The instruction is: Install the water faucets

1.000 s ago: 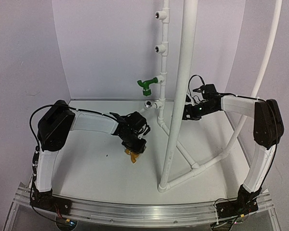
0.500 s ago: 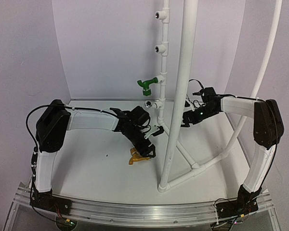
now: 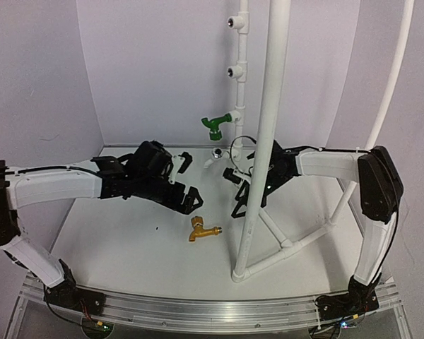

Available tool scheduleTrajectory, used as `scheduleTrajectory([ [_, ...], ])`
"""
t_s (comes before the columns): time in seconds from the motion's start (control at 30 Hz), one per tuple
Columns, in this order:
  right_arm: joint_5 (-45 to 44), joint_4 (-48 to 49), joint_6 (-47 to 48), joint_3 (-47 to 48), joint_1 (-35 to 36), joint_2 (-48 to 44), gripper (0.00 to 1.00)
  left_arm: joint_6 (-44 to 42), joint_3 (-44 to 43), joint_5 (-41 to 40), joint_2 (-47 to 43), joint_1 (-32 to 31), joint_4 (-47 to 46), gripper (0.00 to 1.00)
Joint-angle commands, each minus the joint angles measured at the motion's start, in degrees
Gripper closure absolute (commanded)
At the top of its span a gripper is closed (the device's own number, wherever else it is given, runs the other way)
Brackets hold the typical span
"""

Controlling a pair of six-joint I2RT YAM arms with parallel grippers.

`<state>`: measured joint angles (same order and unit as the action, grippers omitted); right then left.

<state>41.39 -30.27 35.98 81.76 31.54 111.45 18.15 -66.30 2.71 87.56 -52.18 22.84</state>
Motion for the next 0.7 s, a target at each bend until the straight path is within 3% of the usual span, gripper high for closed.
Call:
scheduleTrajectory([
  [0.0,-2.08,-1.85,8.04,2.59,4.34,2.82,0.18,15.72,5.07,-11.40,-8.83,0.26,-2.05,0.00],
  [0.2,-5.11,-1.67,12.65,5.73,9.35,7.55,0.23,27.84,8.52,-21.34,-15.29,0.33,1.53,0.00],
  [0.67,-13.73,-0.30,20.55,9.20,15.09,14.23,0.45,32.22,7.52,-26.01,-15.73,0.40,8.32,0.00],
])
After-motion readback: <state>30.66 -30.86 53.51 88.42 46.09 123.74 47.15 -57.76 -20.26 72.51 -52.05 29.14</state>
